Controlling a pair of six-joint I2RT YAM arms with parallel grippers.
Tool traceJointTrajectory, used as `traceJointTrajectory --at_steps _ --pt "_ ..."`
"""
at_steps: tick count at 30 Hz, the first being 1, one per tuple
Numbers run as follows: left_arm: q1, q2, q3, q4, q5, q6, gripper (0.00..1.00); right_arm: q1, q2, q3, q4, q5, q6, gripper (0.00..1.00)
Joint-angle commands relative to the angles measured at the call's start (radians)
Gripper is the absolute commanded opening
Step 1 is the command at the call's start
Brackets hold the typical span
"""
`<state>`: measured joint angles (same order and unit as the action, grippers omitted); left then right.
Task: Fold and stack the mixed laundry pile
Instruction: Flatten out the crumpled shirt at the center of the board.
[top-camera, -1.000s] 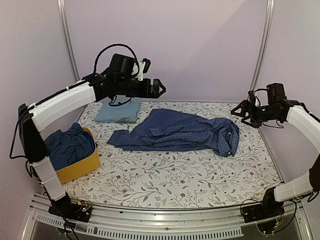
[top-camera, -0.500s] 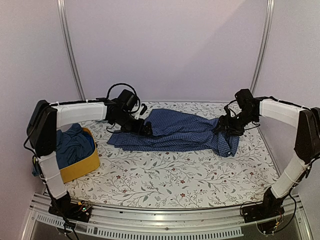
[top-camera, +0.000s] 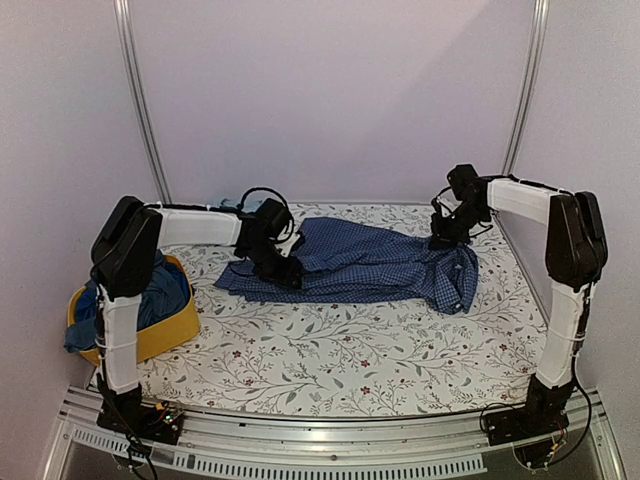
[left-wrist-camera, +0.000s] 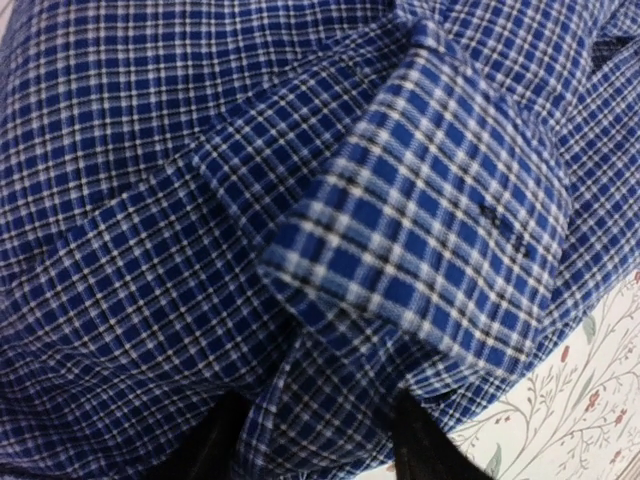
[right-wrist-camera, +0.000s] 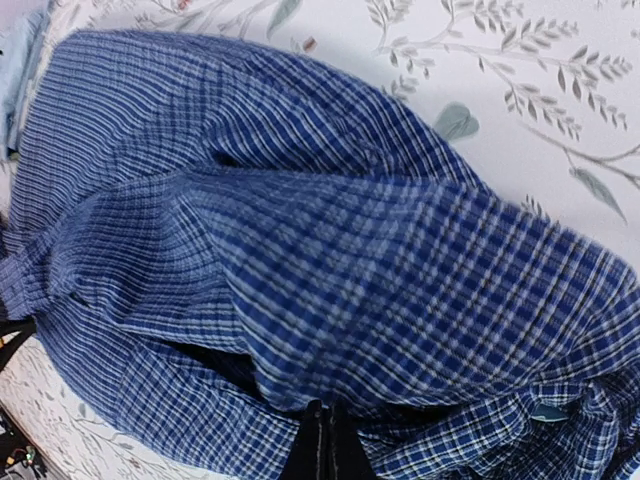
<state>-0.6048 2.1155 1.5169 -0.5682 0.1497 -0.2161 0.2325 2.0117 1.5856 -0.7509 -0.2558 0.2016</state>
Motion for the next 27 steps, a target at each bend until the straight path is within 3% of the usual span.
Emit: traceJointTrajectory --at_steps 1,2,4,7,10,14,15,17,20,23,27 --pt "0.047 -0.051 -0.029 -0.008 0.046 0.022 0.3 -0.004 -0.027 0.158 -0.046 -0.071 -0.037 0.0" --pt "0.049 -0.089 -0.056 0.002 0.046 0.024 0.15 -0.005 -0.045 0.173 -0.051 -0.089 -0.037 0.0" --pt "0.048 -0.198 -0.116 0.023 0.043 0.026 0.0 -0.005 -0.113 0.157 -0.036 -0.14 -0.03 0.0" --pt "0.035 -0.349 -0.224 0.071 0.075 0.03 0.0 -0.005 -0.256 0.041 -0.028 -0.196 0.001 0.0" --pt "-0.006 -0.484 -0.34 0.089 0.09 0.043 0.0 -0.005 -0.436 -0.176 0.003 -0.226 0.059 0.0" --pt "-0.168 -0.629 -0.451 0.042 0.135 0.136 0.0 -0.021 -0.61 -0.391 0.006 -0.206 0.112 0.03" --pt "-0.25 -0.656 -0.473 0.026 0.12 0.153 0.0 -0.028 -0.632 -0.425 0.01 -0.209 0.118 0.19" --pt "-0.35 -0.682 -0.502 -0.025 0.098 0.168 0.0 -0.034 -0.643 -0.463 0.021 -0.221 0.123 0.39" --pt "-0.488 -0.675 -0.531 -0.097 0.014 0.181 0.0 -0.035 -0.615 -0.474 0.051 -0.207 0.118 0.58" --pt "-0.594 -0.622 -0.547 -0.138 -0.11 0.197 0.0 -0.035 -0.534 -0.43 0.063 -0.168 0.1 0.64" --pt "-0.617 -0.549 -0.53 -0.13 -0.187 0.194 0.01 -0.036 -0.364 -0.306 0.064 -0.151 0.086 0.67"
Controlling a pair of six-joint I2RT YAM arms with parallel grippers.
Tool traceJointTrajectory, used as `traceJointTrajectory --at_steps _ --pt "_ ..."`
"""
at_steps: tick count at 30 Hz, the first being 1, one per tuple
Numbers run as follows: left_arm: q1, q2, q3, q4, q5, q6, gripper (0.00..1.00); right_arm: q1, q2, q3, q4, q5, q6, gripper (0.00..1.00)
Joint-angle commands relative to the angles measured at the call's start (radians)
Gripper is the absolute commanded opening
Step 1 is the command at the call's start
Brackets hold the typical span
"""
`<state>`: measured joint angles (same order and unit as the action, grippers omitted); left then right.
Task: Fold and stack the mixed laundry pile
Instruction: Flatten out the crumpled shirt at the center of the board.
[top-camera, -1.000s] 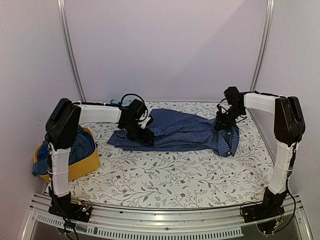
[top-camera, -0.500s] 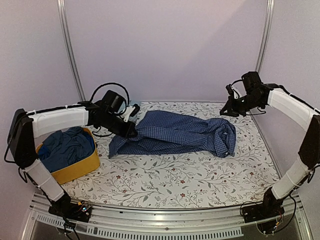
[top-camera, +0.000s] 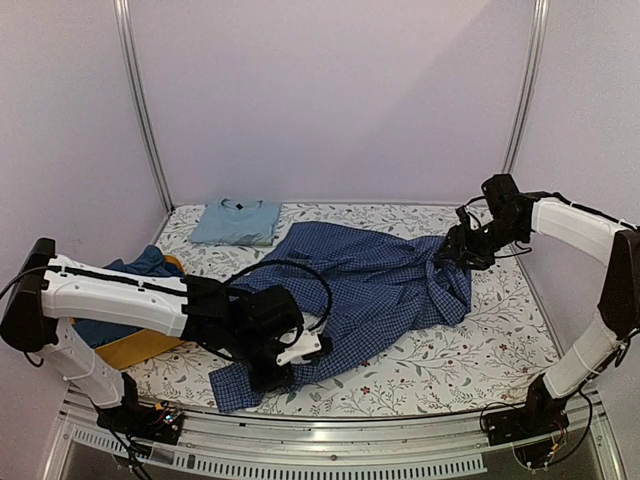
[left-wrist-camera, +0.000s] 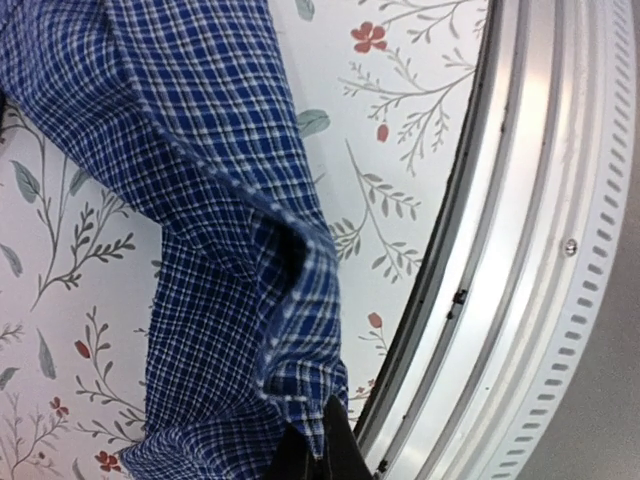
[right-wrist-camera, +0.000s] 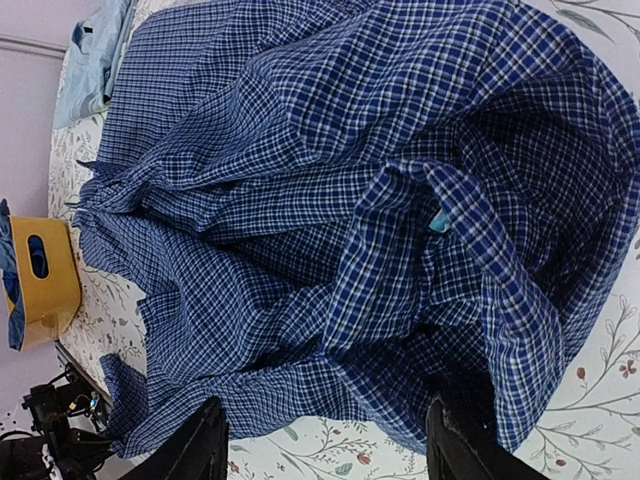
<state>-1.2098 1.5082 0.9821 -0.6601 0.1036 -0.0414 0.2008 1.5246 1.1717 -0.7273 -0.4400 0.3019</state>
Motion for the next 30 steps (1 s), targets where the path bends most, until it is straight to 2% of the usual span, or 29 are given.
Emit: traceJointTrajectory --at_steps 1,6,9,11,13,15,17,18,20,22,26,30 --pt "-0.01 0.071 0.012 -0.037 -0.153 0.017 0.01 -0.003 0.157 0.14 0.037 0.036 -0.015 0.67" --pt "0.006 0.106 0.047 -0.016 -0.165 0.0 0.06 0.019 0.342 0.271 -0.017 0.041 -0.036 0.73" --pt "0.024 0.109 0.056 -0.006 -0.17 -0.011 0.12 0.049 0.407 0.322 -0.062 0.096 -0.045 0.82" --pt "0.039 0.107 0.065 -0.005 -0.184 -0.02 0.18 0.064 0.451 0.352 -0.095 0.129 -0.058 0.82" --pt "0.055 0.106 0.076 -0.009 -0.203 -0.028 0.21 0.075 0.472 0.355 -0.105 0.166 -0.067 0.71" --pt "0.077 0.098 0.087 -0.007 -0.217 -0.041 0.22 0.077 0.469 0.355 -0.115 0.187 -0.074 0.54" --pt "0.11 0.085 0.1 -0.004 -0.218 -0.058 0.24 0.077 0.451 0.351 -0.127 0.21 -0.081 0.29" --pt "0.135 0.073 0.107 0.003 -0.218 -0.066 0.29 0.077 0.44 0.351 -0.138 0.207 -0.083 0.18" --pt "0.186 0.034 0.116 0.032 -0.221 -0.086 0.46 0.077 0.4 0.354 -0.162 0.17 -0.095 0.01" --pt "0.27 -0.012 0.126 0.076 -0.184 -0.111 0.6 0.077 0.292 0.318 -0.168 0.134 -0.087 0.0" --pt "0.468 -0.038 0.161 0.159 -0.093 -0.173 0.78 0.071 0.046 0.13 -0.165 0.066 -0.011 0.0" --pt "0.587 0.107 0.279 0.175 -0.037 -0.176 0.87 0.036 -0.182 -0.169 -0.131 0.022 0.104 0.0"
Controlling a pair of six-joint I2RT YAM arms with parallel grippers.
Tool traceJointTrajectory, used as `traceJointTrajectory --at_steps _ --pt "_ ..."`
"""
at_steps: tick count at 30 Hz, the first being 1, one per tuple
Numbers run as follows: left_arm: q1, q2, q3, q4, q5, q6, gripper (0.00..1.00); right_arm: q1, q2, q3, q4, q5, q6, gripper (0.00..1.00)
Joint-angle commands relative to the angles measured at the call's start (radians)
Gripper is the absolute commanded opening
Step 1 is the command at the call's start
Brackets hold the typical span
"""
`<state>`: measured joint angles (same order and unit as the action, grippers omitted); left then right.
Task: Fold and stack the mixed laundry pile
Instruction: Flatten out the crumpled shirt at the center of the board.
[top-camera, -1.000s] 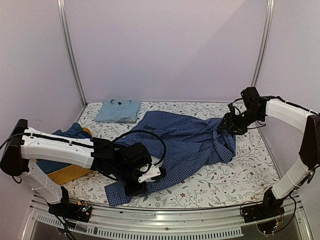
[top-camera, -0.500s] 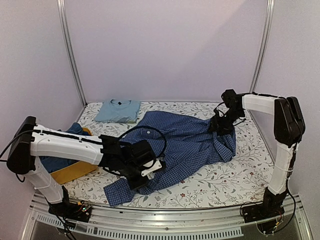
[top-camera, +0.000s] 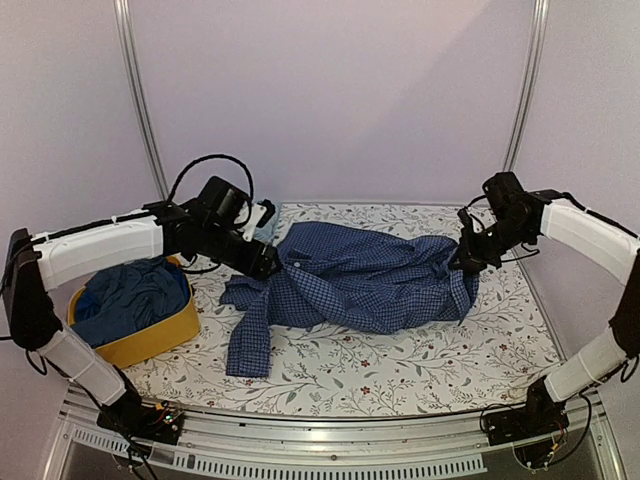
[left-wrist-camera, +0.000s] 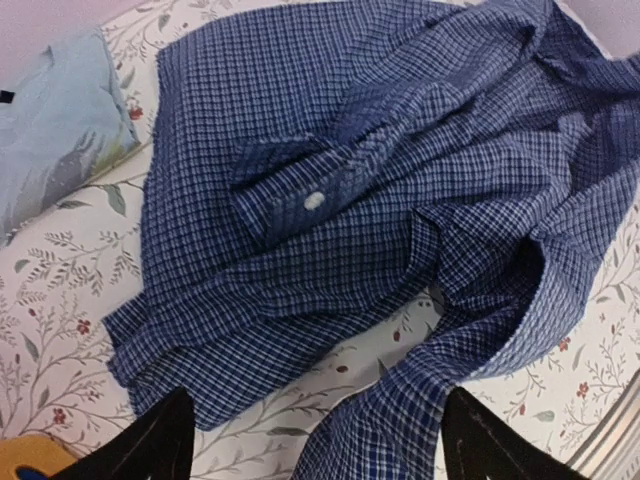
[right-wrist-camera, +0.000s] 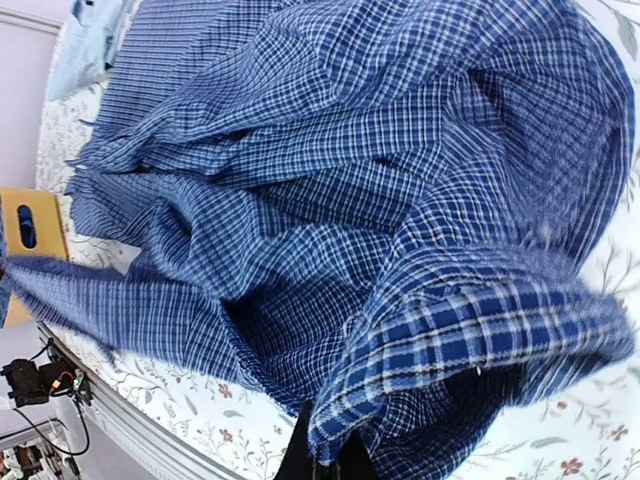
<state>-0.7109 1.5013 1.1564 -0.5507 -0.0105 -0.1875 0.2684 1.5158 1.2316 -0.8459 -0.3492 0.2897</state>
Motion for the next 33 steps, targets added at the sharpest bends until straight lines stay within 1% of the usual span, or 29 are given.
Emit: traceJointTrajectory --at_steps 1,4,7,10,13,14,16,17,21,23,24,28,31,33 --pt "0.098 0.161 0.146 0.063 0.091 -0.007 0.9 -0.057 -0.229 -0.323 -0.01 -0.08 0.132 0.0" --pt "0.108 0.308 0.257 0.05 0.139 0.054 0.98 -0.116 -0.323 -0.461 -0.007 -0.1 0.177 0.0" --pt "0.11 0.411 0.324 0.052 0.169 0.103 1.0 -0.153 -0.405 -0.514 0.005 -0.07 0.222 0.0" --pt "0.11 0.501 0.373 0.048 0.171 0.14 1.0 -0.193 -0.402 -0.53 0.032 -0.04 0.237 0.01" --pt "0.11 0.58 0.413 0.027 0.165 0.167 0.99 -0.246 -0.345 -0.534 0.096 -0.059 0.238 0.01" --pt "0.11 0.601 0.427 0.002 0.179 0.176 0.92 -0.258 -0.326 -0.53 0.12 -0.066 0.232 0.01" --pt "0.108 0.618 0.419 -0.039 0.229 0.178 0.71 -0.261 -0.261 -0.5 0.162 -0.056 0.212 0.01" --pt "0.107 0.604 0.387 -0.04 0.244 0.165 0.6 -0.261 -0.221 -0.476 0.179 -0.046 0.2 0.01" --pt "0.102 0.463 0.174 -0.008 0.269 0.063 0.22 -0.261 -0.049 -0.364 0.243 -0.035 0.132 0.01" --pt "0.1 0.372 0.078 0.011 0.29 0.014 0.04 -0.261 0.033 -0.298 0.271 -0.059 0.112 0.01" --pt "0.096 0.322 0.033 0.02 0.29 -0.01 0.0 -0.261 0.07 -0.261 0.282 -0.083 0.099 0.01" --pt "0.084 0.086 -0.078 0.026 0.299 -0.085 0.0 -0.261 0.174 -0.117 0.278 -0.18 0.054 0.0" --pt "0.083 -0.039 -0.081 -0.004 0.279 -0.094 0.0 -0.244 0.185 -0.09 0.216 -0.192 0.005 0.0" --pt "0.083 -0.065 -0.045 -0.033 0.26 -0.079 0.0 -0.231 0.131 -0.133 0.19 -0.187 -0.008 0.0"
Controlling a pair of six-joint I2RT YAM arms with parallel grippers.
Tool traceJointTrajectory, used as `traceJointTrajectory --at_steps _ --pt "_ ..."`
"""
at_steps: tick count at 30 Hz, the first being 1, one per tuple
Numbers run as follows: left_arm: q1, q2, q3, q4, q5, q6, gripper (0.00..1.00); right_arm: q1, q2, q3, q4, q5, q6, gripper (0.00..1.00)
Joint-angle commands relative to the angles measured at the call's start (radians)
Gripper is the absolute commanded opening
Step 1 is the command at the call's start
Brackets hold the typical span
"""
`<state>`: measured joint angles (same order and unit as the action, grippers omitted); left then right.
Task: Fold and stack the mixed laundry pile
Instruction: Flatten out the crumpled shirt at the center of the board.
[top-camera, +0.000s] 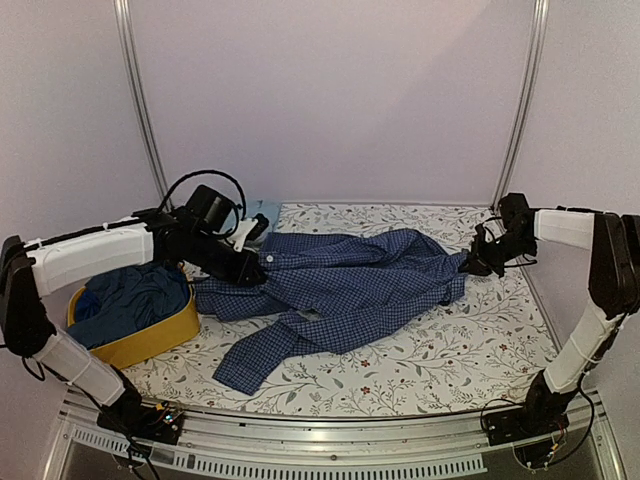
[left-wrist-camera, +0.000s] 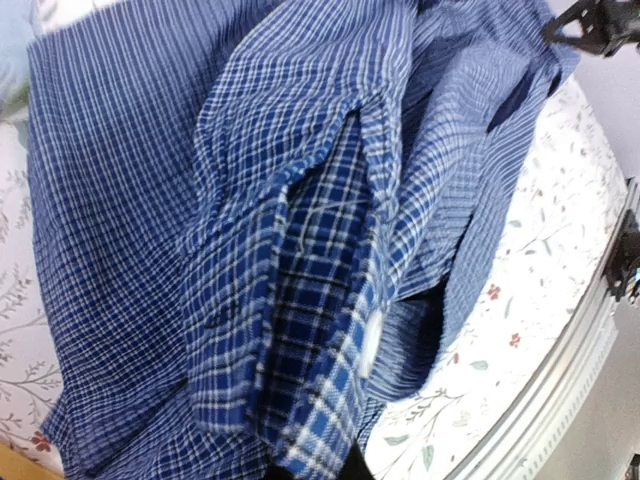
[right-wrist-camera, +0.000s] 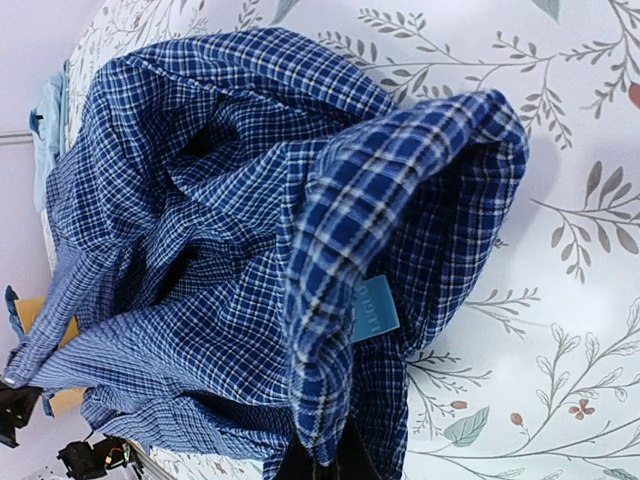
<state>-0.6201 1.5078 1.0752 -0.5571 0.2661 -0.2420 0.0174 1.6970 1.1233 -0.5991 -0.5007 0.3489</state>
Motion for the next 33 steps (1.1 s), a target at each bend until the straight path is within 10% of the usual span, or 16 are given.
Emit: traceJointTrajectory --at_steps 1,11,18,33 --pt "-0.007 -0.068 0.075 -0.038 -0.031 -0.013 0.0 0.021 -0.085 -0.058 -0.068 -0.034 -0.067 0.0" --pt "-0.01 0.157 0.248 -0.115 0.042 0.128 0.38 -0.08 -0.223 -0.295 -0.086 0.063 -0.07 0.0" --pt "-0.012 0.169 0.131 -0.023 -0.004 0.087 0.88 -0.08 -0.194 -0.267 -0.08 0.058 -0.065 0.0" --pt "0.01 0.534 0.495 -0.08 -0.002 0.322 0.96 -0.081 -0.14 -0.23 -0.107 0.051 -0.115 0.0"
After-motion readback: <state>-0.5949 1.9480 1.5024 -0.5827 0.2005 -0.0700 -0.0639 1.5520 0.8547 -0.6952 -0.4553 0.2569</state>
